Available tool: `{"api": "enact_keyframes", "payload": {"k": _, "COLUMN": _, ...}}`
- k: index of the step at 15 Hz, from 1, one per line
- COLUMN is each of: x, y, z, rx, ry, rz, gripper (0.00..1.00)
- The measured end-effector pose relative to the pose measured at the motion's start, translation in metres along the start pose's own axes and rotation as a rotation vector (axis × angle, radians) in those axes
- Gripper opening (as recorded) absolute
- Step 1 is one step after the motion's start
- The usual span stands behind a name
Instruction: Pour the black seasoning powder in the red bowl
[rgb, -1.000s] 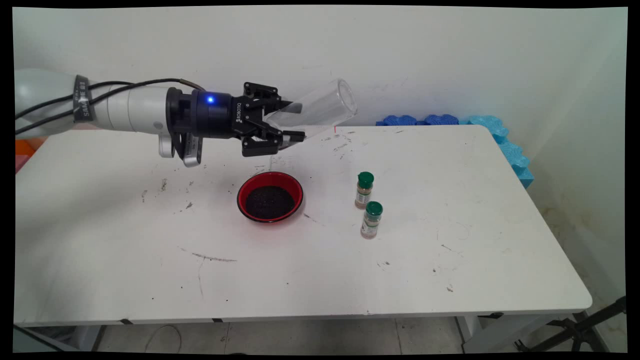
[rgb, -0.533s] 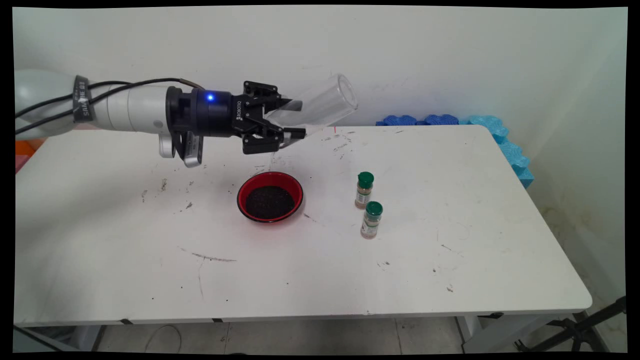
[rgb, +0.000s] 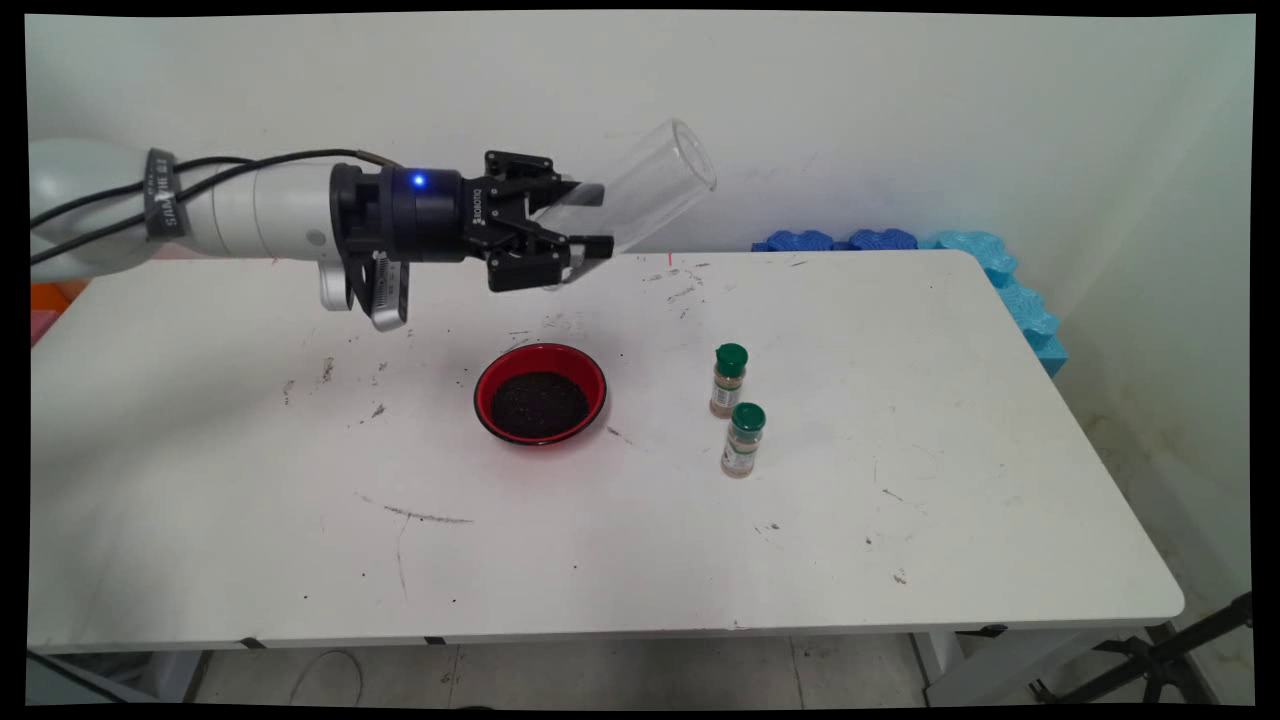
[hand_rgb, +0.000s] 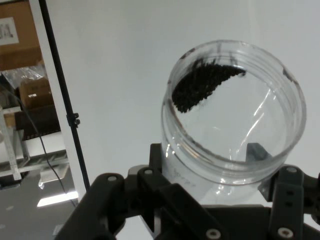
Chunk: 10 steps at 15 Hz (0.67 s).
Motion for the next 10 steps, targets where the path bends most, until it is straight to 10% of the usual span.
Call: {"api": "enact_keyframes", "payload": {"k": 10, "x": -0.0020, "y": 0.0002, "z": -0.0017, "rx": -0.015, "ry": -0.025, "rz": -0.028, "gripper": 0.00}}
